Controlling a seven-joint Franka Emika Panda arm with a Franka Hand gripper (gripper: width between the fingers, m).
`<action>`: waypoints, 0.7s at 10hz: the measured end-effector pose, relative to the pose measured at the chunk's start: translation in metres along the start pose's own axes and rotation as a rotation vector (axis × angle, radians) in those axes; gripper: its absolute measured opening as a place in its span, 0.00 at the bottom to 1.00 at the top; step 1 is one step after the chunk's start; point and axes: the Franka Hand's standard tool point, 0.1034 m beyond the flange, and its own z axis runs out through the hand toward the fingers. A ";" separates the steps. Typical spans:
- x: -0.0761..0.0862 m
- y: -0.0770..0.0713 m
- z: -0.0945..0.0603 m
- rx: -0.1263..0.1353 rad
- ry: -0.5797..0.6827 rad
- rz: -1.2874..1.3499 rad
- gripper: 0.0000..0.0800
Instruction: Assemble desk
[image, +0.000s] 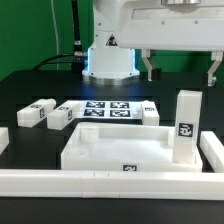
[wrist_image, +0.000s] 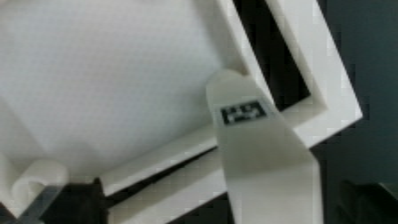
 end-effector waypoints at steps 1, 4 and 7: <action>-0.014 0.006 0.004 -0.009 -0.002 -0.085 0.81; -0.019 0.023 0.009 -0.004 -0.015 -0.074 0.81; -0.019 0.022 0.011 0.002 -0.005 -0.100 0.81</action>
Offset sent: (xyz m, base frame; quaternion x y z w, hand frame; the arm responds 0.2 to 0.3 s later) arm -0.0095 -0.0195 -0.0019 0.0201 0.0101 0.0570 0.9981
